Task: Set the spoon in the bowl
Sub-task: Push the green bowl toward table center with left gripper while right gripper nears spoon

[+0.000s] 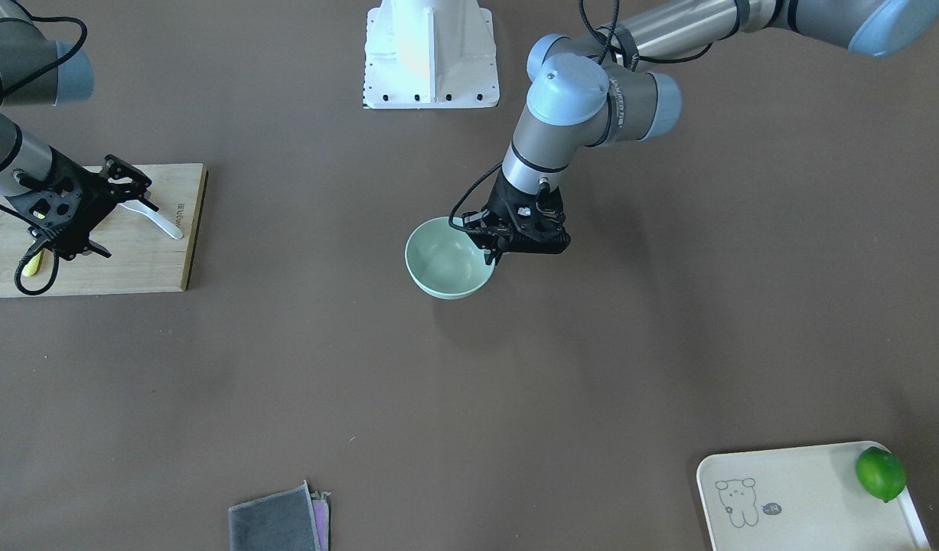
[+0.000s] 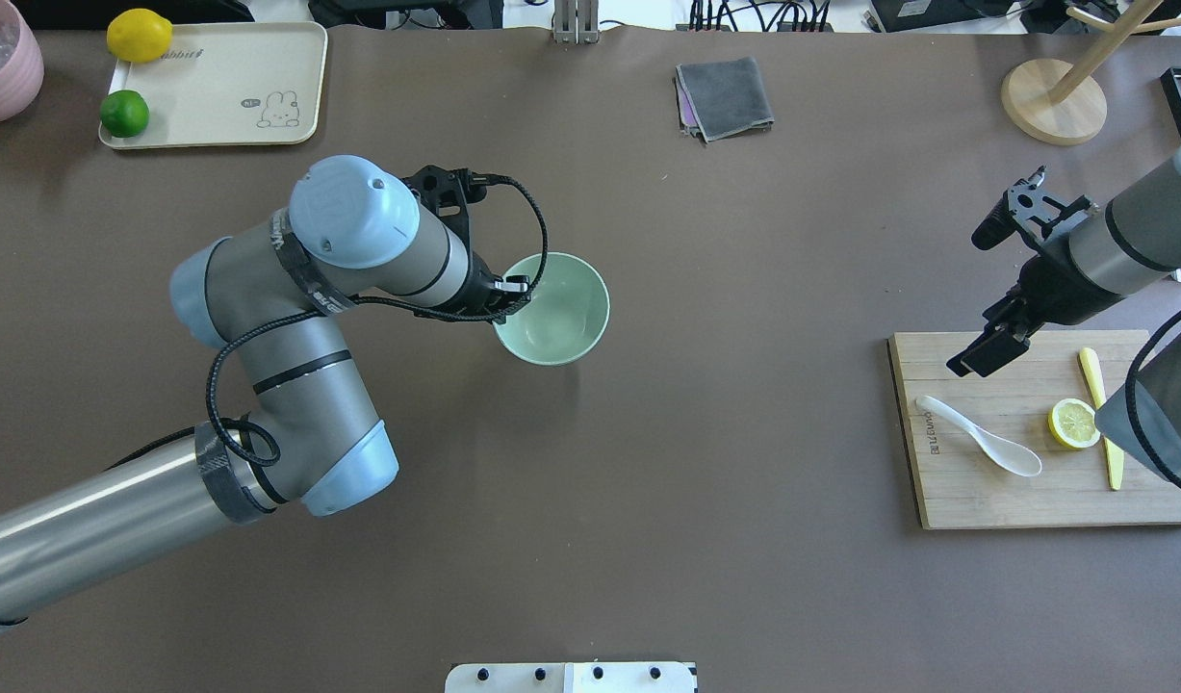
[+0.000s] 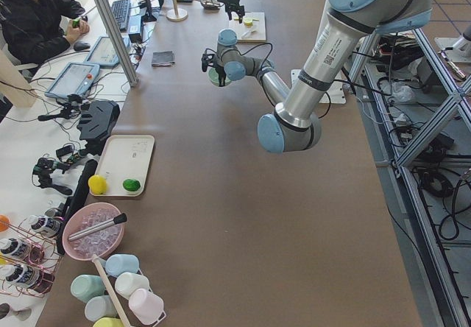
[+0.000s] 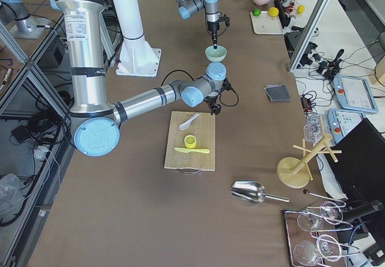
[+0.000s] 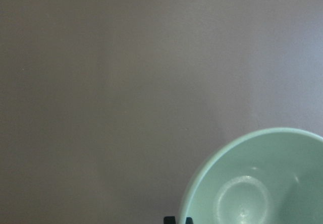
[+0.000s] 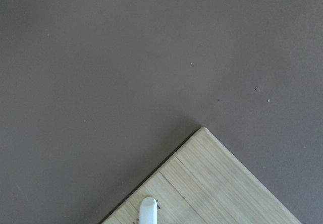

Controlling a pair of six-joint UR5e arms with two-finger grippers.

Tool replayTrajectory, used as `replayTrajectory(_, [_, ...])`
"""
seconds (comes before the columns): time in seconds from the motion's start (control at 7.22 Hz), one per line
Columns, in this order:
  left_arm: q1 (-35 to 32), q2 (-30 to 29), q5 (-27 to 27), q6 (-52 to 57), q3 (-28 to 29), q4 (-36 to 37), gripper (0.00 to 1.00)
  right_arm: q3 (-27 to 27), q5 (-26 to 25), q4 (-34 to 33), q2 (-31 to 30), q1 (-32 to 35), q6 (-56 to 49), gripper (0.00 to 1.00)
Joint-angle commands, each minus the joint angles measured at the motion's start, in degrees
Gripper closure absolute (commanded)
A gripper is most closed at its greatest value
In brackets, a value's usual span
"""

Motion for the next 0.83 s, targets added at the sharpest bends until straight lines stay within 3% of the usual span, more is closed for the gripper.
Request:
replayTrajectory(0.0, [1.11,-0.94,1.64,0.05,1.60,-0.29,0.80,-0.11,0.01,0.78,-0.13,-0.74,0.15,0.00])
replayTrajectory(0.14, [1.11,-1.21,1.72,0.05,1.52,-1.77,0.03,-0.37,0.01,0.78,-0.13,-1.26,0.23,0.00])
replayTrajectory(0.69, [-3.88,-1.47,1.55,0.49,0.02,-3.37,0.02,-0.28,-2.19,0.95,-2.50,-3.90,-0.03,0.00])
